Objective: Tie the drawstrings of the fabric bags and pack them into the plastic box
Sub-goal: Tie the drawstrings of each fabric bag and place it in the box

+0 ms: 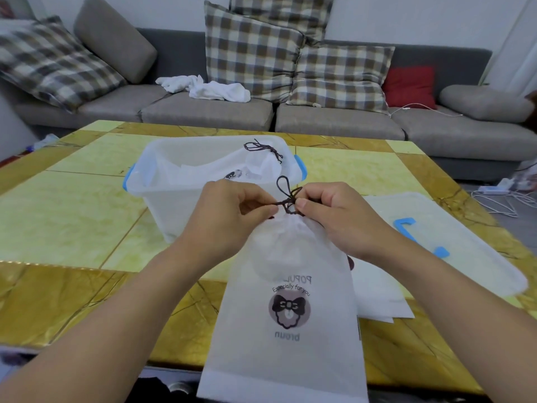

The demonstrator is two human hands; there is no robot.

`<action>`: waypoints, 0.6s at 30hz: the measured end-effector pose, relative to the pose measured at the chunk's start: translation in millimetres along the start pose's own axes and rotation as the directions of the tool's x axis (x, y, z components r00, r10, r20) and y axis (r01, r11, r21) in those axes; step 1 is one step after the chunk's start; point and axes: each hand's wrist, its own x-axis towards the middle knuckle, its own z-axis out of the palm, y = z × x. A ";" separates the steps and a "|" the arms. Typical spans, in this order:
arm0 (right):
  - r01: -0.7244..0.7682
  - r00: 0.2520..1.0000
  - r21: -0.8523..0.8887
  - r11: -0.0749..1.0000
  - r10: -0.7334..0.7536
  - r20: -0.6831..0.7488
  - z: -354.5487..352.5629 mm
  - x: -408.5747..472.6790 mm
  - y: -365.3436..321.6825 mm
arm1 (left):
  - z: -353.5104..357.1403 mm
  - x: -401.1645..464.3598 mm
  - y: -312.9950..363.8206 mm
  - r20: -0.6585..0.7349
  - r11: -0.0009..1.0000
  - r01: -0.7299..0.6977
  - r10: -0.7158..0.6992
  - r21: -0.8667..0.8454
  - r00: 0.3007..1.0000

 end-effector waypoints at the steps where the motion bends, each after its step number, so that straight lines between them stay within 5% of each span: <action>1: -0.001 1.000 0.000 1.000 0.001 0.005 0.2 -0.2 -0.2 | -0.5 1.2 -3.6 -0.009 0.989 -0.095 0.096 0.116 0.995; 4: -0.006 1.000 -0.003 1.000 0.006 0.005 2.8 1.5 -0.8 | 1.5 2.9 -8.8 0.046 0.930 -0.216 0.212 0.299 0.976; 8: -0.009 1.000 -0.024 1.000 0.008 -0.005 4.8 2.0 0.2 | 6.1 -4.1 -0.6 0.084 0.995 0.096 -0.095 -0.002 0.992; 11: 0.006 1.000 -0.041 0.999 -0.008 -0.027 5.7 2.0 0.3 | 11.7 -7.3 13.7 -0.169 0.966 0.163 -0.198 -0.199 0.966; 14: 0.007 1.000 -0.008 1.000 -0.007 -0.029 7.1 1.5 -2.8 | 16.3 -13.3 26.0 -0.446 0.978 -0.192 0.210 0.086 0.870; 16: -0.002 1.000 0.017 1.000 0.002 -0.025 7.2 1.0 -3.4 | 23.2 -15.5 27.1 -0.412 0.905 -0.367 0.424 0.214 0.807; 18: -0.003 1.000 0.012 1.000 0.003 -0.023 7.1 0.1 -3.6 | 29.0 -14.0 24.3 -0.309 0.886 -0.393 0.456 0.246 0.835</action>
